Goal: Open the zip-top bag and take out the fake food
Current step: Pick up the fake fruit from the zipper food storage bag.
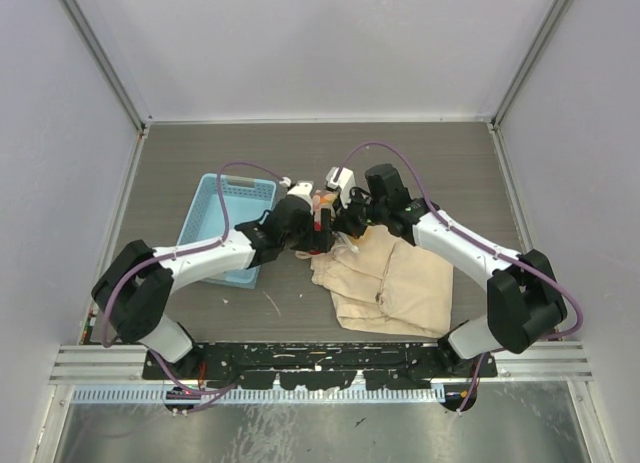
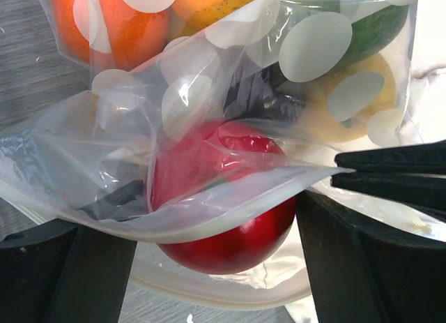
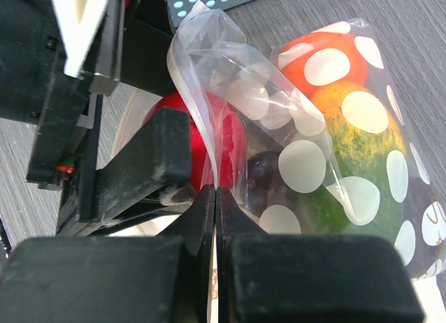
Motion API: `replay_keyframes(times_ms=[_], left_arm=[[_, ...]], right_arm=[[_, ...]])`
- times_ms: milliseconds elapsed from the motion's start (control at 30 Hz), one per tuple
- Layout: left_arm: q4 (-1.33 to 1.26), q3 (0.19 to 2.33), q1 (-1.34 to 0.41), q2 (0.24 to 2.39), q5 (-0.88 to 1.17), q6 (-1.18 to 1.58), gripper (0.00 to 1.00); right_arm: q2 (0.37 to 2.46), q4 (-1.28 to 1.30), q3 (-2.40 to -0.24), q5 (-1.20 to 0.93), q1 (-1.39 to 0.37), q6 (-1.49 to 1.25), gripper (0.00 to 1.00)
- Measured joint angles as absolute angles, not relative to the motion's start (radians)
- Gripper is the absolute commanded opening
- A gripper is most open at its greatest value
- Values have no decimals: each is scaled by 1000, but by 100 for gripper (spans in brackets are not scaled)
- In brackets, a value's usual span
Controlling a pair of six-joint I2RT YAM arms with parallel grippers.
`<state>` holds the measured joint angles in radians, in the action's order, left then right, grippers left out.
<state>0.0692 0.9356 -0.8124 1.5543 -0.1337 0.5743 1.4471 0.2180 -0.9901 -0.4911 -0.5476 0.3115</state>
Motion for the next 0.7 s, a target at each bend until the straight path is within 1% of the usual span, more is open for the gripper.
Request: replay_keyframes(times_ms=[100, 133, 200, 267, 400, 700], left_arm=[[73, 955, -812, 1576, -136, 567, 71], [73, 958, -812, 1581, -137, 564, 67], [73, 961, -812, 1584, -138, 559, 55], [73, 961, -812, 1584, -141, 558, 48], [81, 958, -812, 1564, -146, 558, 46], [73, 877, -811, 1358, -141, 575, 45]], right_arm=[[1448, 218, -991, -492, -548, 311, 1], [1447, 218, -991, -492, -548, 311, 1], [1447, 218, -991, -492, -548, 311, 1], [1447, 218, -991, -491, -548, 311, 1], [1447, 218, -991, -490, -548, 312, 1], [1447, 218, -992, -479, -540, 316, 1]])
